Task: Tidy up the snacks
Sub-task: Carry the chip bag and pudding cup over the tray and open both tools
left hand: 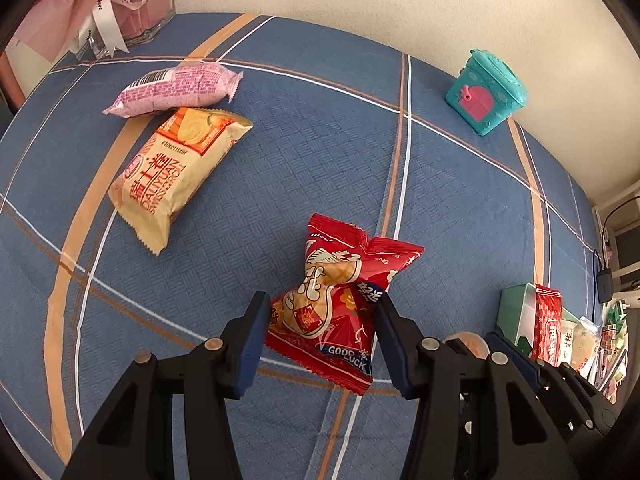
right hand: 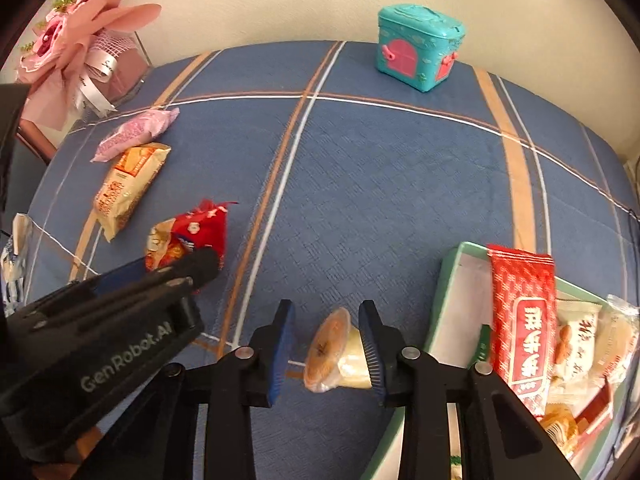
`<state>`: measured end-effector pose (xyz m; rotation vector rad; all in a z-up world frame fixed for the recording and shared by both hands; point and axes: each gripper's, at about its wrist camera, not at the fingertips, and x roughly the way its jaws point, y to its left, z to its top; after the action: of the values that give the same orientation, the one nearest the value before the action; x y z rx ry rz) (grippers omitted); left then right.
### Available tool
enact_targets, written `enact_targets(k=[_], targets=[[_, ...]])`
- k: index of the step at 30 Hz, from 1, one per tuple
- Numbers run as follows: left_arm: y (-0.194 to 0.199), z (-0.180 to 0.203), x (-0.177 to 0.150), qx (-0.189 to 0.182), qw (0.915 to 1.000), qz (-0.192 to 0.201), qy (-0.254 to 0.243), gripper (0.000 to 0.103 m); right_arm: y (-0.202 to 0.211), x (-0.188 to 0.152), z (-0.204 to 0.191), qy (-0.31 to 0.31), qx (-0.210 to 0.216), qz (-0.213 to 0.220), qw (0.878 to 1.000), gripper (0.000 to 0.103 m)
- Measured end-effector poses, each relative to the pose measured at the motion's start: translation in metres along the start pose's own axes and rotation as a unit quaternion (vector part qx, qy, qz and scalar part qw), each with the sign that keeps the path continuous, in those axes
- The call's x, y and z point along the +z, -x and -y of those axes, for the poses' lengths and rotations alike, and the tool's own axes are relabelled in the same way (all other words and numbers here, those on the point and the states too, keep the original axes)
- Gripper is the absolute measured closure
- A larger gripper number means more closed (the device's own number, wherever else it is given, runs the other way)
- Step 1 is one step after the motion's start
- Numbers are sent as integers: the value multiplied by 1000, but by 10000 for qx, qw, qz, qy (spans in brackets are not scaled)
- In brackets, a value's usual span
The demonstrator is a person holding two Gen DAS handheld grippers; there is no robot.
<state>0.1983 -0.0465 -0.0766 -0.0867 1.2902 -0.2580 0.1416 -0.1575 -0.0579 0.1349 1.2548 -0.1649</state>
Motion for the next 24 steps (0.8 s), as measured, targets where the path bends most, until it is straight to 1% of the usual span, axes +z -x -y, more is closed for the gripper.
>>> enact_targets(k=[2,3,7,10,16,19,24], targets=[[1,0,-1,-28,10000,-25,33,49,0,-3,3,-85,-82,-66,9999,62],[3,-2,-3,-62,10000,-38,47,49,0,2,4,-129,-70,-111,9998,62],[6,-2,-8,-114,9999,-69,84,49,-4,-4,11,-340,-23,-315,9989,57],[8,-2,-11,-136,9998,-93,99,49,-8,-8,16,-434,63,-432,9981,56],[3,-2,-13,-154,9996,-149,157,49,-11,-10,12,-372,58,-399,9985,56],[3,-2,-12,-146,9997,-139,154,49,-15,-11,11,-441,95,-388,9982,60],[5,-2,-13,-155,9997,-113,174,49,-17,-12,10,-468,141,-283,9984,61]])
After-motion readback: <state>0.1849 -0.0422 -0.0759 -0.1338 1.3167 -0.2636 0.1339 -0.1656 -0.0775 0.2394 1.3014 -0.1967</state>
